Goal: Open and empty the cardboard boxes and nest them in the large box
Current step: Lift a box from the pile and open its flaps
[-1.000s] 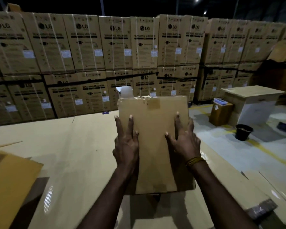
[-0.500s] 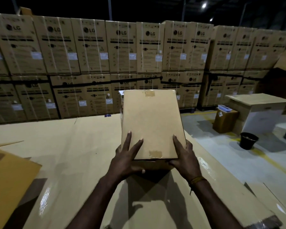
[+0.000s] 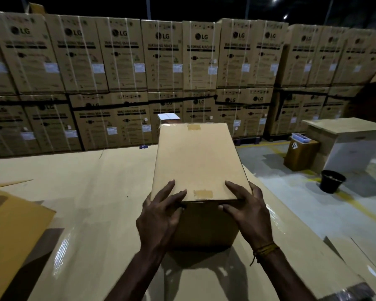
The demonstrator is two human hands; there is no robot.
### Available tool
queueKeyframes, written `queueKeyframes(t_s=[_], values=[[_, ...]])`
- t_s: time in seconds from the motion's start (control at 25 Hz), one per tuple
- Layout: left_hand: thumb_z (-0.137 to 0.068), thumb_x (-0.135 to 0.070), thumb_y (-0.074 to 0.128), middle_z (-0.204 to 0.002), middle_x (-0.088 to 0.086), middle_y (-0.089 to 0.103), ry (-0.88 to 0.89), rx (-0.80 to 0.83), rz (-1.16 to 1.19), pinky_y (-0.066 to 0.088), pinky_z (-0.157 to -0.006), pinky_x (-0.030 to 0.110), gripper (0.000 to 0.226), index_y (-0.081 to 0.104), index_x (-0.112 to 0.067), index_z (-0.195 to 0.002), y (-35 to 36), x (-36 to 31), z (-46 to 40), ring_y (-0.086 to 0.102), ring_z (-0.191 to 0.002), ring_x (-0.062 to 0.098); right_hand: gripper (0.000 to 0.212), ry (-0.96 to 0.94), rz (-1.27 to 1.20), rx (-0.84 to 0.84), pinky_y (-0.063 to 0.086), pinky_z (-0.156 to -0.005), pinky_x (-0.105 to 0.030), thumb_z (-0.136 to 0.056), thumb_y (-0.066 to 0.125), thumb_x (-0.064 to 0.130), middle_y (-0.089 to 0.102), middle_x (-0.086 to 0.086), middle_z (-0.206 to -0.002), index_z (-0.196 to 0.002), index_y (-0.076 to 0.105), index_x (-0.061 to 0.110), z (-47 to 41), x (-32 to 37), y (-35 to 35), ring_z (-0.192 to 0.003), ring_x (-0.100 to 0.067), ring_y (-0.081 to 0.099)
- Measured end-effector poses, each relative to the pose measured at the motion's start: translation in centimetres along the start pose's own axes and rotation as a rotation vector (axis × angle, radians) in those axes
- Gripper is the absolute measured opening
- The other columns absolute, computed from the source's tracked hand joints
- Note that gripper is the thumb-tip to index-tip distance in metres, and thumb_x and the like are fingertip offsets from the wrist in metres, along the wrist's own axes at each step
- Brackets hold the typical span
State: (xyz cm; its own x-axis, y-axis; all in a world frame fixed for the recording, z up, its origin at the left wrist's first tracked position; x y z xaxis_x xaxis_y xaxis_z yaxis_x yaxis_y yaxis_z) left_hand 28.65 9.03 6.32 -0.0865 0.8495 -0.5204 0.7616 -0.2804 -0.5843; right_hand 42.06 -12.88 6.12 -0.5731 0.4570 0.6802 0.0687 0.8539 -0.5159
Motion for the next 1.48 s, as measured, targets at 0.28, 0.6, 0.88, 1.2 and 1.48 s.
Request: queueKeyframes(t_s=[0.28,0.6,0.88,1.2,1.48], values=[[-0.083,-0.033,0.075,-0.133,-0.039,0.048,-0.097,-0.085,0.016,0.044,-0.085,0.03,0.042,0.062,-0.058,-0.114,-5.4,-3.5,1.2,0.048,-0.13,0.019,0.074,0.037,-0.019,-0.005,0.045,-0.087,-0.025,-0.071,0.083,0.046,0.045,0.005,-0.131,-0.134,0.045,0.054,1.8,4.5,-2.7,-0.118,-0.011,0.05],[-0.099,-0.048,0.047,-0.162,-0.01,0.017,-0.116,-0.02,-0.235,0.046,-0.088,0.046,0.047,0.033,-0.055,-0.143,-6.4,-5.2,-8.9,0.033,-0.139,0.032,0.072,0.02,0.351,0.011,0.043,-0.097,-0.051,-0.093,0.043,0.063,0.02,-0.022,-0.154,-0.153,0.007,0.045,-6.7,10.0,-1.3,-0.13,-0.039,0.038],[-0.103,-0.052,0.021,-0.165,-0.012,-0.009,-0.222,0.364,-0.354,0.047,-0.092,0.046,0.053,0.008,-0.047,-0.154,1.9,0.3,-6.1,0.033,-0.135,0.044,0.059,0.135,0.646,0.312,0.031,-0.106,-0.059,-0.1,0.025,0.059,-0.006,-0.014,-0.163,-0.154,0.006,0.042,-4.9,3.9,6.4,-0.139,-0.049,0.019],[-0.103,-0.052,0.026,-0.166,-0.002,0.0,-0.212,0.481,-0.388,0.042,-0.102,0.05,0.054,0.017,-0.039,-0.155,2.7,1.0,-8.3,0.037,-0.138,0.04,0.091,0.131,0.664,0.5,0.025,-0.109,-0.063,-0.08,0.034,0.086,-0.01,-0.013,-0.164,-0.154,0.007,0.04,-6.1,3.6,6.7,-0.142,-0.052,0.01],[-0.104,-0.042,0.034,-0.164,0.01,0.012,-0.227,0.478,-0.475,0.047,-0.1,0.047,0.054,0.026,-0.026,-0.155,3.1,-0.7,-9.6,0.037,-0.14,0.031,0.105,0.063,0.665,0.611,0.011,-0.113,-0.07,-0.075,0.052,0.083,-0.013,-0.011,-0.164,-0.155,-0.001,0.041,-7.7,3.2,8.1,-0.147,-0.048,-0.008]])
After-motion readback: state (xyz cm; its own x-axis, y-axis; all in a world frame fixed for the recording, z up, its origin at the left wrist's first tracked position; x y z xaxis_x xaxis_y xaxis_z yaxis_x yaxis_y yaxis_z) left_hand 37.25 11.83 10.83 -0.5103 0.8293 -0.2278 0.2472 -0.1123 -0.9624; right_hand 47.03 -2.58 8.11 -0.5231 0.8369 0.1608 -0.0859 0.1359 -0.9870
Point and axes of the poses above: each hand's wrist, its own z-axis away from the middle knuckle, its own y-axis out of the palm, x = y × z, the point moved 7 cm from there along -z, towards the middle knuckle
